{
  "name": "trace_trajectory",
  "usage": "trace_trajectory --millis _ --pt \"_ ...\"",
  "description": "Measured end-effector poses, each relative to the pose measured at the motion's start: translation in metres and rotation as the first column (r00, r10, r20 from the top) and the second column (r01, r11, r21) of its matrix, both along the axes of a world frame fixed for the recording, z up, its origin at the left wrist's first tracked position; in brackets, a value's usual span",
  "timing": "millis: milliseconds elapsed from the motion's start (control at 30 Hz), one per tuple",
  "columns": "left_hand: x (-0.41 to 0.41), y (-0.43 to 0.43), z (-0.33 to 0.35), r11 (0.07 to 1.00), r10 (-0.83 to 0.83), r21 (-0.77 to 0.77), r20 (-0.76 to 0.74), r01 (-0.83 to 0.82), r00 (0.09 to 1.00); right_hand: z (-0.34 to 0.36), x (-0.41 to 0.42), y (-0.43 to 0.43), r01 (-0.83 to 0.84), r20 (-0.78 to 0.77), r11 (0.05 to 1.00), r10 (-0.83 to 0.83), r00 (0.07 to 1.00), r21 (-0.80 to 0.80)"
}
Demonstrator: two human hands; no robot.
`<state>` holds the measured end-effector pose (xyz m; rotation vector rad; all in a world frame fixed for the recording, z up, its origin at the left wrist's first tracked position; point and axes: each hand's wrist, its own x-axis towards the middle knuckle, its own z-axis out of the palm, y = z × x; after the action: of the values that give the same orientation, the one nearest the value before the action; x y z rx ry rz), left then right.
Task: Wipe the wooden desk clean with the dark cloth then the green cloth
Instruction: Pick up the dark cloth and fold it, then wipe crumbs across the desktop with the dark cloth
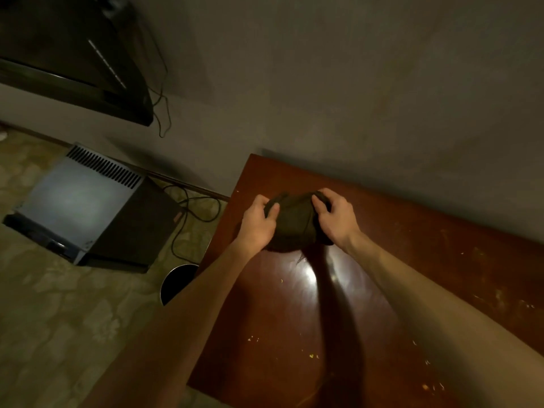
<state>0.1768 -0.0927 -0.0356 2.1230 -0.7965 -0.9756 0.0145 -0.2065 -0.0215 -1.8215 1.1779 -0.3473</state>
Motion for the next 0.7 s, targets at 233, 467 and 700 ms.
trace_trajectory --millis 233,467,700 --pt "-0.003 0.004 -0.009 0.992 -0.061 -0.098 0.161 0.078 0.985 -0.008 -0.014 -0.001 -0.046 -0.012 0.994 0.045 0.999 -0.100" --pt "0.002 -0.019 -0.023 0.993 -0.024 -0.114 0.092 0.035 0.995 -0.026 0.001 -0.020 0.141 -0.258 0.969 -0.191 0.947 -0.203" --pt "0.022 0.007 -0.072 0.950 0.002 0.273 0.476 -0.150 0.880 -0.064 0.047 0.023 -0.249 -0.529 0.958 0.140 0.837 -0.140"
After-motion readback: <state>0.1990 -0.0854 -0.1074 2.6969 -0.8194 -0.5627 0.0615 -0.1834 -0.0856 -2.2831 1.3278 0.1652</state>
